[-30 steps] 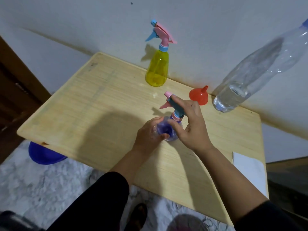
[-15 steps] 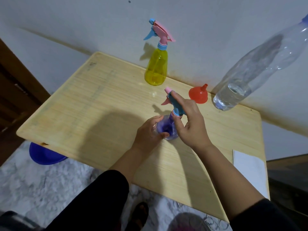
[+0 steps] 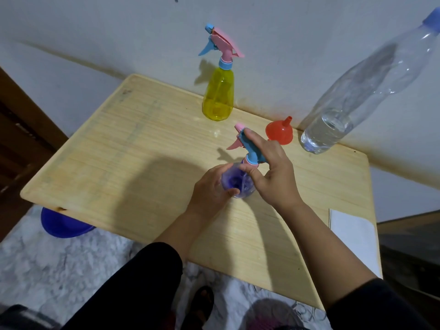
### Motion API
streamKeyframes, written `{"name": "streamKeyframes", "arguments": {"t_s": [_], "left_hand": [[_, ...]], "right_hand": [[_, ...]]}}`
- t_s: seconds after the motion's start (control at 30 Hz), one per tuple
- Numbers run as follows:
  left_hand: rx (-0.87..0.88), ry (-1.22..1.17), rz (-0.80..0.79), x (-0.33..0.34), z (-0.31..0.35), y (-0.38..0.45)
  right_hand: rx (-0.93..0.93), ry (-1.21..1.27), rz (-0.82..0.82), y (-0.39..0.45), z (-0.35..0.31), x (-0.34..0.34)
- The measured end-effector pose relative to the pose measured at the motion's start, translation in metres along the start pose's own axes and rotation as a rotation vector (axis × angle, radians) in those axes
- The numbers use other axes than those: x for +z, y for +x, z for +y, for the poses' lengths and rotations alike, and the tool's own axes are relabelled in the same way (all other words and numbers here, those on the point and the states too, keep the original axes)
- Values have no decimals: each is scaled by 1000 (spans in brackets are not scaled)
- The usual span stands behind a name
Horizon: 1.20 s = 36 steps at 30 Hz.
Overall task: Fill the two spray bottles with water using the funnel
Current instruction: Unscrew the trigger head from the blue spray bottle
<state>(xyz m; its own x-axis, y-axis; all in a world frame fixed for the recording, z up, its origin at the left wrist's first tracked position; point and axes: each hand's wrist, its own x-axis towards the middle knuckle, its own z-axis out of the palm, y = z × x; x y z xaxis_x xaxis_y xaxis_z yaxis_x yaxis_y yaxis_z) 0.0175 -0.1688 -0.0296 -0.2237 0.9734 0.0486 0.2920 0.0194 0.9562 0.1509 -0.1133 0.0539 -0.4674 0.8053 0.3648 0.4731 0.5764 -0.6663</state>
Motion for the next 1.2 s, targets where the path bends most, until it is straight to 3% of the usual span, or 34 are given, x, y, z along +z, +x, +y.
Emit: {"name": "streamKeyframes", "arguments": {"t_s": [0.23,0.37,0.53,0.63,0.73,0.87,0.97,1.2], "left_hand": [[-18,47,14,-1,-3,2],[-52,-3,3,-2,0,1],[-79,-39,-3,-2,6,0],[-72,-52,11,-2,7,0],[-105,-66,16,-1,5,0],[-99,-23,27,1,-2,3],[-55,60,34,1,-3,4],[-7,98,8,-1,-2,3]], "right_hand": [[-33,62,4,31,-17,-33],[48,97,63,73,-21,-71],[298,412,271,109,-11,-96],[472,562,330,110,14,-75],[647,535,287,90,48,-31],[734,504,189,61,82,16],[750,533,132,51,94,36],[698,308,-57,51,100,41]]}}
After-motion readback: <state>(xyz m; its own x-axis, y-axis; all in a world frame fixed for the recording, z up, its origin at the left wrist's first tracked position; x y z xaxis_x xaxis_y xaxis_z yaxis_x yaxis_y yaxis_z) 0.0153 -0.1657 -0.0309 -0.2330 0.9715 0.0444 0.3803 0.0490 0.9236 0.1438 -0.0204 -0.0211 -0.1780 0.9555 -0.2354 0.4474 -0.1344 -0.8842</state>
